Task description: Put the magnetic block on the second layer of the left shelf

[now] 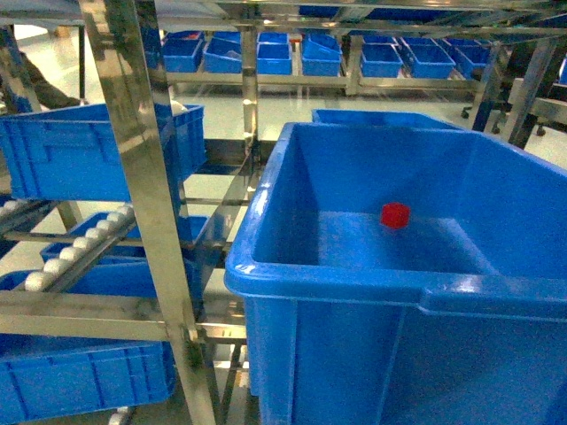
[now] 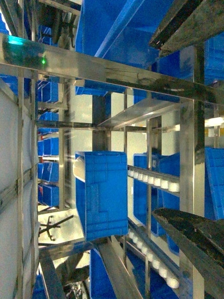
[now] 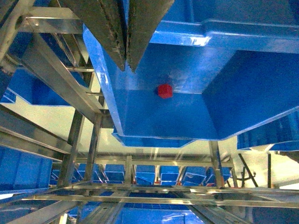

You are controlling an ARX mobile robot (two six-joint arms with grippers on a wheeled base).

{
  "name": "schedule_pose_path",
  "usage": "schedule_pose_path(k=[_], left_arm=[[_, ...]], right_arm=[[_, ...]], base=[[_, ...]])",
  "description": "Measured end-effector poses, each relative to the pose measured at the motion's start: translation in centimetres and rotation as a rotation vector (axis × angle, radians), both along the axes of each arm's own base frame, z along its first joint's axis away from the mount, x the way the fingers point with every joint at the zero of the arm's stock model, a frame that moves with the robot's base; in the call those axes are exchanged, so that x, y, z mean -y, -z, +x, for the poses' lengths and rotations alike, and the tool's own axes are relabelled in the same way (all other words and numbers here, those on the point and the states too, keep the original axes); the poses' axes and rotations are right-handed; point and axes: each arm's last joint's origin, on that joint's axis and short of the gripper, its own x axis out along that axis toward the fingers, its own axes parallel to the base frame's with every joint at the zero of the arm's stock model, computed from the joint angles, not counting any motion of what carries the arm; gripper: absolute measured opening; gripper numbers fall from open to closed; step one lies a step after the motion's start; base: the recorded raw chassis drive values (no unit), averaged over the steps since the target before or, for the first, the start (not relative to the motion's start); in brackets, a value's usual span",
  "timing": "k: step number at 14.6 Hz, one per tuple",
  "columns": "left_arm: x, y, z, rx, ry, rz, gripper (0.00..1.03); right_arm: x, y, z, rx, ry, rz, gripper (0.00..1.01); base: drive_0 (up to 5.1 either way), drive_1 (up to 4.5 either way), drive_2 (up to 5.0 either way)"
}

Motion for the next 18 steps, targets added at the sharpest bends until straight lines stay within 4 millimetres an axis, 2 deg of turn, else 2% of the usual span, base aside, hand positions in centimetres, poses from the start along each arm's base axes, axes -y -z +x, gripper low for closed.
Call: schedule_pose_path(k=[8,10,14,17,18], left_arm=[[0.0,0.0,0.0,0.000,0.000,0.000,0.98],[0.0,0.0,0.0,0.000,-0.001,0.000,0.98],[0.0,0.0,0.0,0.000,0.000,0.000,0.98],[0.0,0.0,0.0,0.000,0.000,0.000,0.98],[0.0,0.0,0.0,0.000,0.000,0.000,0.98]], right_arm=[[0.0,0.1,-1.3,-0.003,0.000,0.000,0.02],[0.0,0.6,-2.3,-0.034,0.000,0.000,0.02],[0.0,0.4,-2.4,-0.013,-0.001,0.000,0.02],[0.0,0.4,-2.4,-0.013,-0.001,0.000,0.32],[0.0,0.4,-2.4,-0.013,-0.001,0.000,0.45]], base=[[0.0,0.00,0.0],[0.0,0.00,0.0],[0.0,0.00,0.0],[0.0,0.00,0.0],[0.0,0.00,0.0]])
